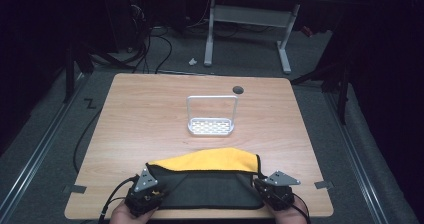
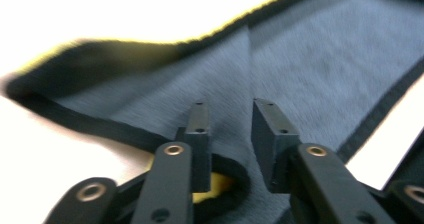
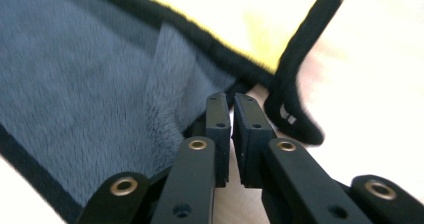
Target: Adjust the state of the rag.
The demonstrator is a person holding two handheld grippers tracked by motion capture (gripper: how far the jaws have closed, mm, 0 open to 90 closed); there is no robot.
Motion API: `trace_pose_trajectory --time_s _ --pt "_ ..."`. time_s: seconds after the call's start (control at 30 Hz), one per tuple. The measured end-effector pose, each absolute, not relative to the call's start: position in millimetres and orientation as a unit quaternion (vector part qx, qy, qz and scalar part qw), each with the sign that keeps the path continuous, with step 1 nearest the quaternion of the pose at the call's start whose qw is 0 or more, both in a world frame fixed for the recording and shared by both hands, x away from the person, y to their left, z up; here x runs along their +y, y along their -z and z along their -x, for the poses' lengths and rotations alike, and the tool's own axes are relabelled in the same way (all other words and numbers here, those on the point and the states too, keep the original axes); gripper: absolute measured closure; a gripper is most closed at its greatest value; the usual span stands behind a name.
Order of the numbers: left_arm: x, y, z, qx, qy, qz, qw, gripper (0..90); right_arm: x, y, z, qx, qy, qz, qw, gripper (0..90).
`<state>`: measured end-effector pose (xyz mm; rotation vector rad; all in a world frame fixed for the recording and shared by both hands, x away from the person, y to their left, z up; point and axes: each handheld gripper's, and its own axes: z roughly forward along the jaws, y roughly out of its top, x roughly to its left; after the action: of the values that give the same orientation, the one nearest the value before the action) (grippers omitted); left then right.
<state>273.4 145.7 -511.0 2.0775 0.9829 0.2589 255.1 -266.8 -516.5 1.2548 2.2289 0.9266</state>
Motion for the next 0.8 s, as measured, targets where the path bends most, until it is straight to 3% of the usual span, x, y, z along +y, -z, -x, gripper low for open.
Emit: trace_pose_trajectory --time_s 0.23,0.37,0.47,0.57,0.73,0.8 --pt "183 515 -298 0.446 -0.124 -0.787 0.408 65.5 -264 515 -265 0.796 -0.326 -0.451 0.237 79.9" --pt "197 517 -307 0.466 -0.149 -0.769 0.412 56.0 -263 518 -273 0.8 -0.319 -0.453 0.231 79.9" --pt "201 519 -314 0.47 -0.132 -0.763 0.423 47.6 -263 520 -273 0.803 -0.32 -0.452 0.22 80.0" --pt "193 520 -319 0.462 -0.129 -0.767 0.425 45.8 -262 523 -276 0.807 -0.311 -0.453 0.218 80.4" --pt "187 523 -327 0.467 -0.12 -0.766 0.426 72.6 -263 522 -291 0.805 -0.306 -0.456 0.224 82.3" --pt "186 520 -329 0.464 -0.124 -0.765 0.429 79.1 -262 519 -296 0.803 -0.309 -0.453 0.235 86.9"
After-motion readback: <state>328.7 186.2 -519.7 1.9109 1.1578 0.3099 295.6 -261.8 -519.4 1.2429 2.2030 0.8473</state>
